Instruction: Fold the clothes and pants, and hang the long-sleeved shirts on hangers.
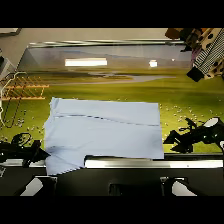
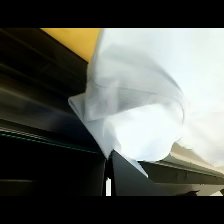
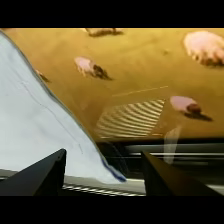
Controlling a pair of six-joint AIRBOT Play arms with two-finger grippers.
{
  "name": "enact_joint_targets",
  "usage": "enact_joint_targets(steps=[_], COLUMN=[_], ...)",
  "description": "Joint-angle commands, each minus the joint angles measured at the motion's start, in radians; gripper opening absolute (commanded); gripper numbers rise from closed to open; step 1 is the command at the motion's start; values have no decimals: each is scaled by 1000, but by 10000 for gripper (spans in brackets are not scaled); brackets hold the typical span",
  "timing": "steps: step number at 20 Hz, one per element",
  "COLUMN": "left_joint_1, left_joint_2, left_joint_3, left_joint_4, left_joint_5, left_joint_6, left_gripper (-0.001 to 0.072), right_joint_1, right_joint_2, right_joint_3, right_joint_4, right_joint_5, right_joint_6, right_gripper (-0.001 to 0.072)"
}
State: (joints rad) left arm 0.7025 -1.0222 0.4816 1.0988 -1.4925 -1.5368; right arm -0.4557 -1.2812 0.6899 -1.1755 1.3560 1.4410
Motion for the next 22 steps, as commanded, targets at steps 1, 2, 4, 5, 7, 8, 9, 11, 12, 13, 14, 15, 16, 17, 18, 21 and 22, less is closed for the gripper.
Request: enact_joint_targets(steps=[1, 2, 4, 5, 7, 8, 9, 11, 12, 13, 14, 15, 16, 17, 18, 21, 22], left_joint_1=[0, 0, 0, 0, 0, 0, 0, 0, 0, 0, 0, 0, 0, 0, 0, -13, -27], left_joint_2=[1, 1, 1, 1, 1, 1, 1, 1, 1, 1, 1, 1, 1, 1, 1, 1, 0], left_joint_3=[11, 11, 11, 11, 11, 11, 11, 11, 11, 11, 11, 11, 12, 14, 21, 77, 104], left_joint_4=[-4, -4, -4, -4, -4, -4, -4, -4, -4, -4, -4, -4, -8, -11, -16, -20, -20], left_joint_5=[2, 2, 2, 2, 2, 3, 3, 3, 3, 5, 7, 9, 9, 9, 8, 9, 10], left_joint_6=[1, 1, 1, 4, 4, 3, 3, 3, 3, 3, 3, 3, 3, 3, 4, 3, 3], left_gripper=[15, 15, 15, 15, 15, 15, 15, 15, 15, 15, 15, 15, 16, 15, 15, 15, 15], right_joint_1=[-2, -2, -2, -2, -2, -2, -2, -2, -2, -2, 6, 21, 46, 74, 98, 113, 113], right_joint_2=[-5, -5, -5, -5, -5, -5, -5, -5, -5, -5, -5, -5, -5, -3, 3, 67, 96], right_joint_3=[-58, -76, -107, -119, -129, -129, -129, -129, -129, -129, -129, -129, -129, -129, -129, -122, -111], right_joint_4=[33, 36, 42, 47, 67, 69, 68, 69, 71, 74, 75, 75, 76, 77, 77, 105, 119], right_joint_5=[-24, -28, -29, -27, -17, -7, 4, 27, 32, 33, 32, 31, 30, 30, 27, 27, 31], right_joint_6=[-31, -32, -43, -45, -62, -62, -62, -69, -70, -75, -76, -79, -89, -95, -95, -89, -82], right_gripper=[536, 535, 525, 525, 510, 506, 502, 389, 353, 297, 288, 214, 124, 54, 31, 30, 30])
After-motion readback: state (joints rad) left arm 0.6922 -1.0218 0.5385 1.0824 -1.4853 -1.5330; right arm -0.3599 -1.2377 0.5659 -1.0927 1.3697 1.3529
